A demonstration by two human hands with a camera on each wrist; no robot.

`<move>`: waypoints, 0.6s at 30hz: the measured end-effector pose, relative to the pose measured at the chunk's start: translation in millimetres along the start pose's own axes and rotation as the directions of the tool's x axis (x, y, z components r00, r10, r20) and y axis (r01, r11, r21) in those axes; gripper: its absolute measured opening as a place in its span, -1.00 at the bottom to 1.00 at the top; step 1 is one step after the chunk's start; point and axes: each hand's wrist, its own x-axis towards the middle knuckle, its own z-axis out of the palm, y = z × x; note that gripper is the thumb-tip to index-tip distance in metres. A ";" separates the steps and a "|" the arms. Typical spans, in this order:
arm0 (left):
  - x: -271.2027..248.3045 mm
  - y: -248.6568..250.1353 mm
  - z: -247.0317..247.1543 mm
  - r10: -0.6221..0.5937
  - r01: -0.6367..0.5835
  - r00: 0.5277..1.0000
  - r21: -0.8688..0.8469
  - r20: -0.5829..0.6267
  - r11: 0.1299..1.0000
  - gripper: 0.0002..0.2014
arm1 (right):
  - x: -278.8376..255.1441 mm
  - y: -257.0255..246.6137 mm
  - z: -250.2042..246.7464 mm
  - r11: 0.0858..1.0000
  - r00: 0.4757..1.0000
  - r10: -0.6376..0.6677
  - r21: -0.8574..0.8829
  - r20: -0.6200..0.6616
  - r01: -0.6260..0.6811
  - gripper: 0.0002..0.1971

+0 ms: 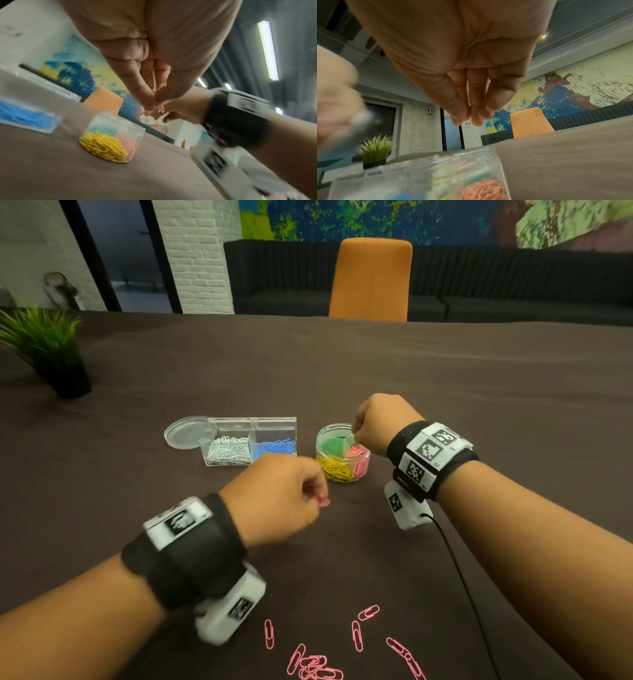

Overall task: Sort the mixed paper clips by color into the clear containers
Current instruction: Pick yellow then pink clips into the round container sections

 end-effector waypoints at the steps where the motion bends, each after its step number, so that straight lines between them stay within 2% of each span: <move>1: 19.7 1.0 1.8 -0.002 0.000 0.999 -0.034 -0.042 0.999 -0.86 | -6.8 2.8 -3.9 1.000 1.000 0.004 0.027 -0.030 -0.003 -0.86; 3: 60.0 2.1 5.5 -0.028 0.011 0.991 -0.124 -0.134 0.992 -0.87 | -28.0 9.1 -10.3 0.997 0.996 -0.002 0.076 -0.088 0.009 -0.85; 5: 93.0 5.7 9.5 -0.044 0.023 0.981 -0.114 -0.186 0.993 -0.90 | -59.2 16.7 -13.2 0.994 0.996 -0.031 0.098 -0.080 0.039 -0.84; 8: 127.8 8.8 18.3 -0.042 0.033 0.984 -0.055 -0.175 0.998 -0.85 | -112.0 33.8 -12.2 0.992 0.990 -0.078 0.112 0.118 0.064 -0.78; 10: 143.6 7.8 22.5 -0.078 0.068 0.988 -0.078 -0.135 0.995 -0.82 | -143.9 48.7 -10.9 0.990 0.948 -0.106 0.118 0.301 0.073 -0.68; 12: 153.4 7.2 25.1 -0.110 0.107 0.990 -0.037 -0.085 0.994 -0.84 | -170.9 62.6 -11.8 0.987 0.898 -0.133 0.142 0.420 0.080 -0.60; 14: 158.1 7.3 27.3 -0.097 0.100 0.995 0.094 -0.040 0.991 -0.88 | -193.5 73.5 -14.9 0.987 0.887 -0.145 0.132 0.439 0.096 -0.58; 16: 158.6 8.4 27.3 -0.055 0.053 0.998 0.223 0.003 0.973 -0.90 | -210.6 79.7 -18.7 0.987 0.904 -0.161 0.089 0.397 0.136 -0.63; 18: 158.3 7.0 26.5 -0.045 0.031 0.998 0.267 0.049 0.963 -0.92 | -220.3 78.1 -22.7 0.985 0.915 -0.172 0.075 0.364 0.155 -0.68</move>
